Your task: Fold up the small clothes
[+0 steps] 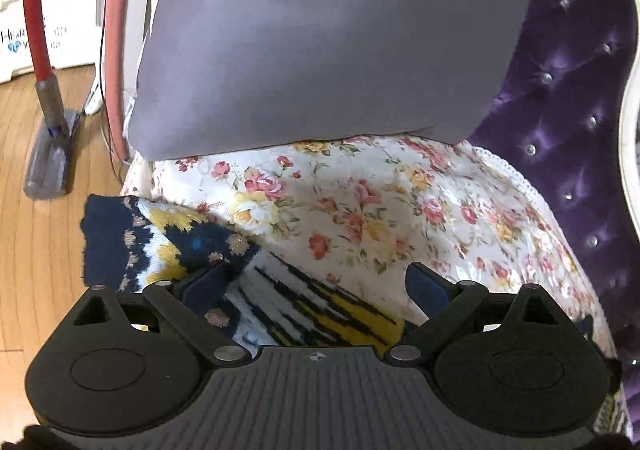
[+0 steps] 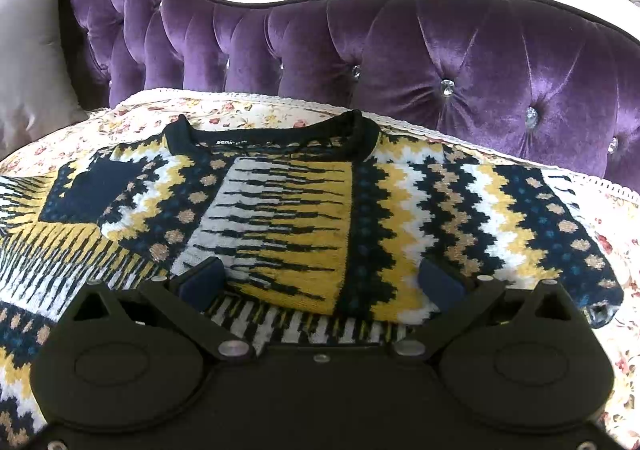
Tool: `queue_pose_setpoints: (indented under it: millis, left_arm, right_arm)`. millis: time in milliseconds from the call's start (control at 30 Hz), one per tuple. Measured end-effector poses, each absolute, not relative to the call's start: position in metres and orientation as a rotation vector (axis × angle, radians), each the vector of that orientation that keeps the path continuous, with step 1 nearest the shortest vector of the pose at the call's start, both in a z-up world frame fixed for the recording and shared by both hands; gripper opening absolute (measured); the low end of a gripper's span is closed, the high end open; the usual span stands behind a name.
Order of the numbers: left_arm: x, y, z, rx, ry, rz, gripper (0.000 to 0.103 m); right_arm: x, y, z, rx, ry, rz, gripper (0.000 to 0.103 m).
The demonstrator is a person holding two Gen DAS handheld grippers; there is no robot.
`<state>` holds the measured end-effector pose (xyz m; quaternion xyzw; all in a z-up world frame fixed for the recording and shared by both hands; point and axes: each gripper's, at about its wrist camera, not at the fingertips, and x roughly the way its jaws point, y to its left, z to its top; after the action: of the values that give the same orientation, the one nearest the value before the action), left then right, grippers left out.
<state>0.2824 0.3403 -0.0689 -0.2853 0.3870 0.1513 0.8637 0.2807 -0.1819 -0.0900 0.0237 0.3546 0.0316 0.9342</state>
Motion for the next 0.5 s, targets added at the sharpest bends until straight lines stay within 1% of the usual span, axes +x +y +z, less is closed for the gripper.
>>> queue_pose_setpoints:
  millis: [67, 100, 133, 167, 233, 267, 300, 333, 500]
  left_arm:
    - [0.285, 0.342, -0.070, -0.596, 0.789, 0.330, 0.096]
    - [0.286, 0.342, -0.070, -0.593, 0.780, 0.344, 0.092]
    - [0.286, 0.342, -0.069, -0.590, 0.771, 0.371, 0.075]
    - [0.287, 0.341, -0.067, -0.566, 0.769, 0.422, 0.062]
    - [0.289, 0.338, -0.061, -0.490, 0.762, 0.467, 0.007]
    - [0.291, 0.337, -0.058, -0.486, 0.756, 0.449, 0.003]
    - [0.290, 0.337, -0.055, -0.498, 0.736, 0.432, 0.003]
    - [0.288, 0.335, -0.049, -0.505, 0.705, 0.422, 0.000]
    - [0.281, 0.289, 0.006, -0.372, 0.542, 0.333, 0.000]
  right_arm:
    - [0.281, -0.182, -0.090, 0.049, 0.725, 0.065, 0.103]
    - [0.281, -0.182, -0.090, 0.049, 0.725, 0.065, 0.103]
    - [0.281, -0.182, -0.090, 0.049, 0.725, 0.065, 0.103]
    - [0.281, -0.183, -0.090, 0.049, 0.725, 0.065, 0.103]
    - [0.281, -0.183, -0.090, 0.050, 0.725, 0.065, 0.103]
    - [0.280, -0.183, -0.090, 0.050, 0.725, 0.065, 0.103]
    - [0.280, -0.182, -0.090, 0.050, 0.725, 0.065, 0.103]
    - [0.280, -0.183, -0.090, 0.050, 0.725, 0.065, 0.103]
    - [0.281, -0.182, -0.090, 0.055, 0.724, 0.066, 0.103]
